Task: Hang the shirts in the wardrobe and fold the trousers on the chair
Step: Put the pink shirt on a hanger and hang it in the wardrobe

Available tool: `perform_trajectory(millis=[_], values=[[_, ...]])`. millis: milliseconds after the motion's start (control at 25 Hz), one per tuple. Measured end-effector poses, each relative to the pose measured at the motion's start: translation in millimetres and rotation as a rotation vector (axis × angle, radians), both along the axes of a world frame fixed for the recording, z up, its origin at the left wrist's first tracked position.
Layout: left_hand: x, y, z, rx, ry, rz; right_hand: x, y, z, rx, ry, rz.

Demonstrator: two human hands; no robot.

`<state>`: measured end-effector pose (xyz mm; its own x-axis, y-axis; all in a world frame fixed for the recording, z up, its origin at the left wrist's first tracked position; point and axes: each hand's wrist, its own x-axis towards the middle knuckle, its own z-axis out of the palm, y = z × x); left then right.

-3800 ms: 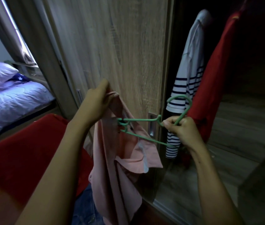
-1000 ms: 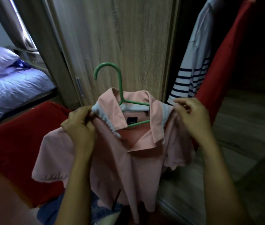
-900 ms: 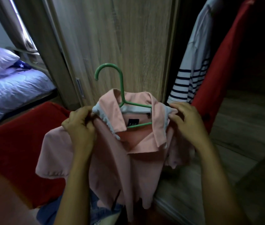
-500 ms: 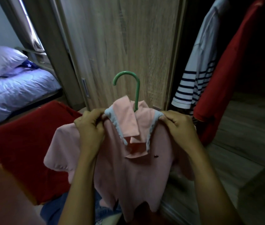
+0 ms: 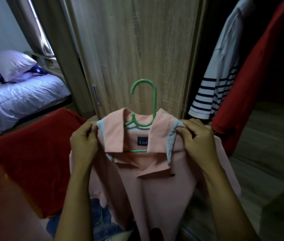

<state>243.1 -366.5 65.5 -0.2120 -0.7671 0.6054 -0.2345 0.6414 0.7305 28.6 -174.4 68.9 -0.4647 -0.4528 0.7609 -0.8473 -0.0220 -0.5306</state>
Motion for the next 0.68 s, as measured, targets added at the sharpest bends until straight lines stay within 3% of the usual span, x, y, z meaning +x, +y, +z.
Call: perform_trajectory(millis=[80,200,280,440,680], values=[[2,-5,-5,0.068,-0.006,-0.027,-2,-1,-5,0.023,0.007,0.032],[0,-9,5,0.271,0.194,-0.037,1,-4,-14,0.043,0.03,-0.025],[-13,-6,27,0.37,0.184,-0.037,7,-8,-18,0.035,0.068,-0.099],[-48,3,70,0.281,-0.584,-0.064,14,-15,-22,-0.026,0.192,-0.181],[-63,-5,77,0.33,-0.756,-0.077,21,-13,-27,-0.086,0.259,-0.222]])
